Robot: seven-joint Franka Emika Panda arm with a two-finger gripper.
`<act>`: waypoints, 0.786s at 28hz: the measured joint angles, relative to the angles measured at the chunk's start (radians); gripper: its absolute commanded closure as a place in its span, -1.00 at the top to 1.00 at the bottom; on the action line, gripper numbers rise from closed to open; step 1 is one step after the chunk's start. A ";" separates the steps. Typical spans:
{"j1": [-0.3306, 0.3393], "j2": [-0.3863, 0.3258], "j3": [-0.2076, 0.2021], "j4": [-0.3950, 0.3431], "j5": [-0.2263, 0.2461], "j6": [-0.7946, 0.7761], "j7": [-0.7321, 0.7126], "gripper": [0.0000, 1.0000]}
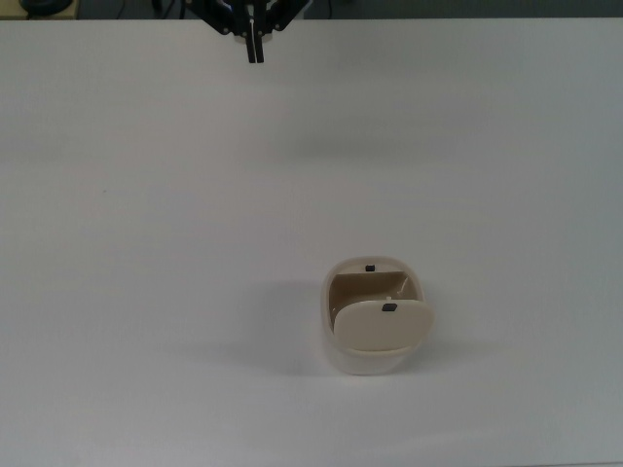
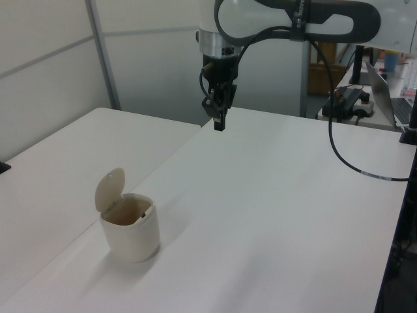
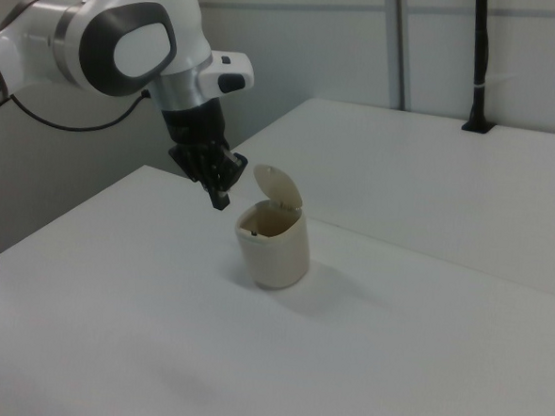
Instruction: Open the trash can
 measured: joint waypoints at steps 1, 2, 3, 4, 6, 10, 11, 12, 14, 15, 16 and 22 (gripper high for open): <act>-0.002 0.001 0.000 -0.001 0.000 0.000 0.000 1.00; -0.003 0.002 0.000 -0.002 0.000 0.000 0.000 1.00; -0.003 0.003 0.000 -0.003 0.000 0.000 0.000 1.00; -0.003 0.003 0.000 -0.004 0.000 0.000 0.000 1.00; -0.003 0.005 0.000 -0.006 -0.002 0.000 0.000 1.00; -0.003 0.011 0.000 -0.008 -0.006 -0.002 0.000 1.00; -0.003 0.012 0.000 -0.010 -0.007 -0.002 0.000 1.00; -0.003 0.013 0.000 -0.011 -0.008 -0.002 0.000 1.00; -0.003 0.016 0.000 -0.015 -0.010 -0.002 0.000 1.00; -0.004 0.016 0.000 -0.016 -0.012 -0.002 0.000 1.00; -0.004 0.017 0.000 -0.017 -0.015 -0.002 0.000 1.00; -0.011 0.019 -0.002 -0.019 -0.021 -0.002 0.000 1.00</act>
